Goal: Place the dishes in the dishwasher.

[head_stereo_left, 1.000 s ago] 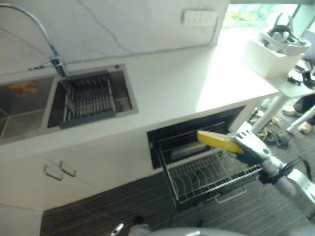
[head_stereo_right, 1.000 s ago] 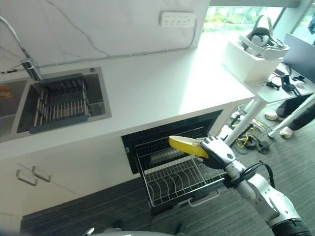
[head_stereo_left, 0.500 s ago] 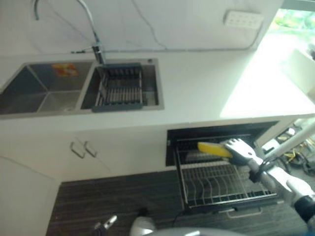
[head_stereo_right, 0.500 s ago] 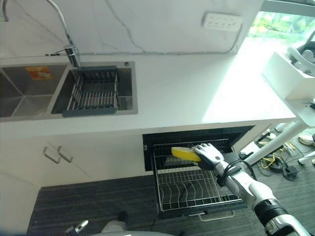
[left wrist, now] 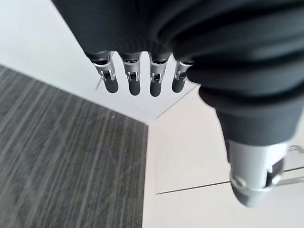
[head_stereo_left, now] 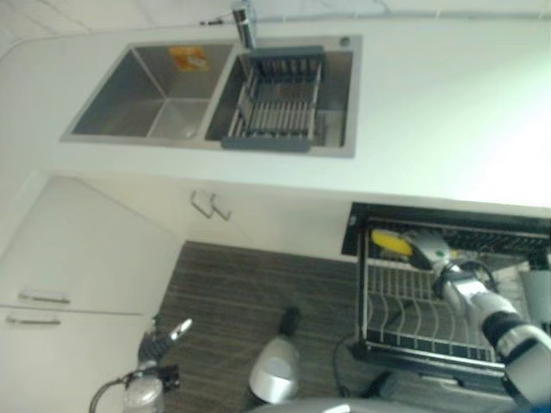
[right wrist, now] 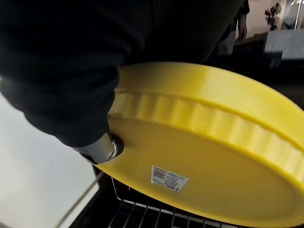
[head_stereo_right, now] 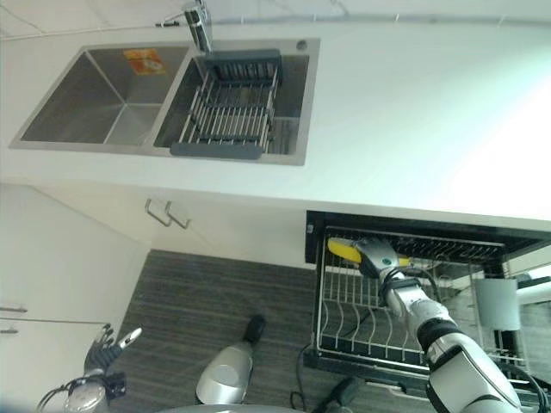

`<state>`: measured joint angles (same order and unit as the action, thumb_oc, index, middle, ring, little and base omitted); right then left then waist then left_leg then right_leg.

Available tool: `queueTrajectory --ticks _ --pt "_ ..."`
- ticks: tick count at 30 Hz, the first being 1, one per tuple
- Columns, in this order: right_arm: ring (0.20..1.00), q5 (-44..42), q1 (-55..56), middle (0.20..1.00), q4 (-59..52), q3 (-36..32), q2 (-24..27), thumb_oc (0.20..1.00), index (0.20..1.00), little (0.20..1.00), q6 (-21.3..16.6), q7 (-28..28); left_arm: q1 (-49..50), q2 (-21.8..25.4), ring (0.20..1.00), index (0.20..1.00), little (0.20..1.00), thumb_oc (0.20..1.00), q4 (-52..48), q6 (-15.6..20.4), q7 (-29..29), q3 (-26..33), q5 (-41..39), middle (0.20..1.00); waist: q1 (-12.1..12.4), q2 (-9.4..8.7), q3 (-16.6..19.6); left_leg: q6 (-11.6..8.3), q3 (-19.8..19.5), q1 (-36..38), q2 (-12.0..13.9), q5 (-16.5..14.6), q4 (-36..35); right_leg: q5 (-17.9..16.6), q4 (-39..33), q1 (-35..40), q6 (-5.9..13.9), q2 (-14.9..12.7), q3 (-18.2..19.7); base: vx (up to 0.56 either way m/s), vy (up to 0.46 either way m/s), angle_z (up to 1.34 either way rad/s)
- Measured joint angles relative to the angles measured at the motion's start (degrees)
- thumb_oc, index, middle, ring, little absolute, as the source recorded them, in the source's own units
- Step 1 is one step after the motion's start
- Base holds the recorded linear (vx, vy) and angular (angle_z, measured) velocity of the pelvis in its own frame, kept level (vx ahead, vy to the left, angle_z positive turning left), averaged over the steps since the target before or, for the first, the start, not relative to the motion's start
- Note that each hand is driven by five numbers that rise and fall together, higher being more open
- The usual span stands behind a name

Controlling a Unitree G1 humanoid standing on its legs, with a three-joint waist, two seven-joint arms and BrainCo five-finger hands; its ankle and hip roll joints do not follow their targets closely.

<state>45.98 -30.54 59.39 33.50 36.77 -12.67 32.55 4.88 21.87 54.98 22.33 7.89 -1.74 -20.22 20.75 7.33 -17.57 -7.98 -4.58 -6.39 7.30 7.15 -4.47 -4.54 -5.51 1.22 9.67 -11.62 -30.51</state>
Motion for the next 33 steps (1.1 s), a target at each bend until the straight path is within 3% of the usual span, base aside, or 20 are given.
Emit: queueTrajectory --ticks 1,3,10,16,17,18,19,28,31,33 --pt "0.2 0.07 -2.23 0.2 -0.34 0.65 2.06 0.2 0.2 0.2 0.31 1.87 -1.11 -0.24 1.0 1.0 1.0 1.0 0.16 0.27 -0.2 -0.78 -1.3 1.0 -0.36 1.86 -1.7 0.3 0.04 -1.83 -0.14 0.73 0.03 -1.04 0.25 -1.5 -0.52 -0.07 0.2 -0.19 -0.01 -0.03" --pt "0.2 -0.2 -2.61 0.2 -1.77 1.84 2.66 0.2 0.2 0.2 1.99 2.2 -1.14 0.41 1.0 1.0 1.0 1.0 1.31 0.29 -0.19 -0.39 -2.43 1.0 -1.27 2.16 -2.42 0.4 0.18 -1.82 -0.42 0.9 0.03 -1.47 0.12 -1.61 -0.72 -0.39 0.25 -0.15 -0.002 -0.04" --pt "0.2 -2.21 -4.26 0.2 -1.64 1.85 3.05 0.2 0.2 0.2 5.58 0.94 -1.44 1.22 1.0 1.0 1.0 1.0 -0.32 0.91 -0.17 -0.01 -6.09 1.0 -2.49 0.49 -3.6 1.03 0.56 -3.28 -1.91 1.36 -0.47 -1.62 0.0 -3.26 -0.29 -1.98 0.59 -0.12 -0.006 0.01" --pt "0.2 -4.53 -4.91 0.2 -1.42 -0.45 -0.16 0.2 0.2 0.2 5.71 -2.65 -3.16 1.15 1.0 1.0 1.0 1.0 -1.03 1.03 0.0 -0.09 -6.11 1.0 -3.33 -0.58 -3.77 1.2 0.63 -3.44 -1.94 1.49 -0.46 -2.27 0.06 -3.49 0.14 -1.98 0.7 -0.06 0.006 0.0" --pt "0.435 -4.68 -4.98 0.435 -1.39 -1.53 -0.63 0.435 0.435 0.435 5.67 -3.76 -3.26 1.14 1.0 1.0 1.0 1.0 -1.09 1.03 0.14 -0.1 -6.1 1.0 -3.41 -0.83 -3.72 1.2 0.65 -3.32 -1.92 1.49 -0.46 -2.33 0.04 -3.41 0.05 -1.97 0.75 -0.04 0.004 -0.03" --pt "0.777 -5.59 -5.42 0.777 -1.4 -2.54 -1.54 0.777 0.777 0.777 5.79 -5.48 -3.36 1.14 1.0 1.0 1.0 1.0 -1.12 1.03 0.14 -0.12 -6.1 1.0 -3.57 -1.11 -3.71 1.2 0.71 -3.17 -1.92 1.49 -0.46 -2.32 0.04 -3.31 0.06 -1.97 0.81 0.0 0.0 0.0" --pt "1.0 -6.81 -5.9 1.0 -1.3 -2.46 -1.96 1.0 1.0 1.0 5.9 -8.32 -3.47 1.14 1.0 1.0 1.0 1.0 -1.34 1.0 0.14 -0.12 -6.1 1.0 -3.65 -1.28 -3.74 1.2 0.72 -2.95 -1.92 1.49 -0.46 -2.31 0.04 -3.06 0.08 -1.97 0.81 0.0 0.0 0.0" --pt "1.0 -13.61 -2.63 1.0 5.08 -2.44 -6.65 1.0 1.0 1.0 6.2 -23.68 -3.36 1.15 1.0 1.0 1.0 1.0 -3.16 -0.53 0.36 -0.07 -5.89 1.0 -3.11 -1.7 -3.57 1.21 0.65 -2.48 -2.08 1.48 -0.46 -2.8 0.25 -2.46 -0.49 -2.1 0.69 0.0 0.0 0.0" --pt "1.0 -17.03 -1.28 1.0 5.52 -2.89 -7.05 1.0 1.0 1.0 7.37 -24.86 -3.53 1.15 1.0 1.0 1.0 1.0 -3.24 -1.01 0.39 -0.04 -5.78 1.0 -3.5 -1.66 -3.55 1.21 0.69 -2.41 -2.2 1.48 -0.46 -2.81 0.26 -2.42 -0.5 -2.2 0.73 0.05 0.027 0.0" --pt "1.0 -23.34 -1.18 1.0 5.99 -7.62 -7.6 1.0 1.0 1.0 9.02 -26.7 -3.55 1.0 1.0 1.0 1.0 1.0 -3.27 -1.67 0.57 -0.05 -5.65 1.0 -3.45 -1.66 -3.55 1.22 0.67 -2.01 -2.43 1.47 -0.46 -2.84 0.27 -1.98 -0.46 -2.39 0.72 0.06 0.01 0.02"
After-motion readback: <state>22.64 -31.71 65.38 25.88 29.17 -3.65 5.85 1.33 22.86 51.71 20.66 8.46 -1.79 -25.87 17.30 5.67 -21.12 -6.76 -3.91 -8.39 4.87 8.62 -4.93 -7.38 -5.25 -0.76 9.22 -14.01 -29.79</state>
